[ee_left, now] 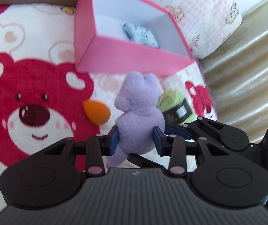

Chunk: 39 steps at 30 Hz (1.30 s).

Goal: Organize objects
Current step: 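Carry the purple plush toy with the left gripper over the pink box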

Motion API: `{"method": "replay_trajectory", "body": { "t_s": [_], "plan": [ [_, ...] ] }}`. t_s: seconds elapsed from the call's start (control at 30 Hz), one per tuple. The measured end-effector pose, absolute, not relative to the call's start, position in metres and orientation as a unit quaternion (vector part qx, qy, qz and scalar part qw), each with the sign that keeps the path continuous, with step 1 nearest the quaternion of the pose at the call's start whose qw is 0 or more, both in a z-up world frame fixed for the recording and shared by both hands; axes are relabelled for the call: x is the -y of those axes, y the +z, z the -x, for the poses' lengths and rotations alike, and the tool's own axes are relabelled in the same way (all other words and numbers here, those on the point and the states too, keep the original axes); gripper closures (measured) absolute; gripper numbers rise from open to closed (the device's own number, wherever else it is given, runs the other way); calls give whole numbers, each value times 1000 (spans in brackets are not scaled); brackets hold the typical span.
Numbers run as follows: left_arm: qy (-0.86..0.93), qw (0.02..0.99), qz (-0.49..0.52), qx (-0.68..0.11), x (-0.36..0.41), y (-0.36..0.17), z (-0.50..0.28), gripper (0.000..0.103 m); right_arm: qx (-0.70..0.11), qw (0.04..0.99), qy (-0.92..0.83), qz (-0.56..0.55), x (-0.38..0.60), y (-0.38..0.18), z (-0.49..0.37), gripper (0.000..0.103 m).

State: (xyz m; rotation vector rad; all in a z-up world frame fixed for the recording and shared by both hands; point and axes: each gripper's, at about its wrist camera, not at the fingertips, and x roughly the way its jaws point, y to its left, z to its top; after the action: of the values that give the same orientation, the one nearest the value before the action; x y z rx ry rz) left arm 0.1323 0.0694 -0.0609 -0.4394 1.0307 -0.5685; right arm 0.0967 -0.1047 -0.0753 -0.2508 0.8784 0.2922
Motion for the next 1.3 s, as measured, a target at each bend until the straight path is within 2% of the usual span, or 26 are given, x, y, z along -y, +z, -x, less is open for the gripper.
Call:
{"method": "replay_trajectory", "body": {
  "t_s": [0.27,0.6,1.03,1.3],
  "plan": [
    [-270,830,176,-455,-62,-15,-141,66,-397,901,138,108,115,-38,-107,41],
    [-267,840,176,-439,-48,40,-184,66,-437,881,130,128,128,16,-163,41],
    [-225,846,222,-428,-46,77,-208,65,-445,876,142,124,143,52,-191,41],
    [-212,843,233,-436,-42,79,-240,65,-466,863,148,132,148,55,-224,41]
  ]
}}
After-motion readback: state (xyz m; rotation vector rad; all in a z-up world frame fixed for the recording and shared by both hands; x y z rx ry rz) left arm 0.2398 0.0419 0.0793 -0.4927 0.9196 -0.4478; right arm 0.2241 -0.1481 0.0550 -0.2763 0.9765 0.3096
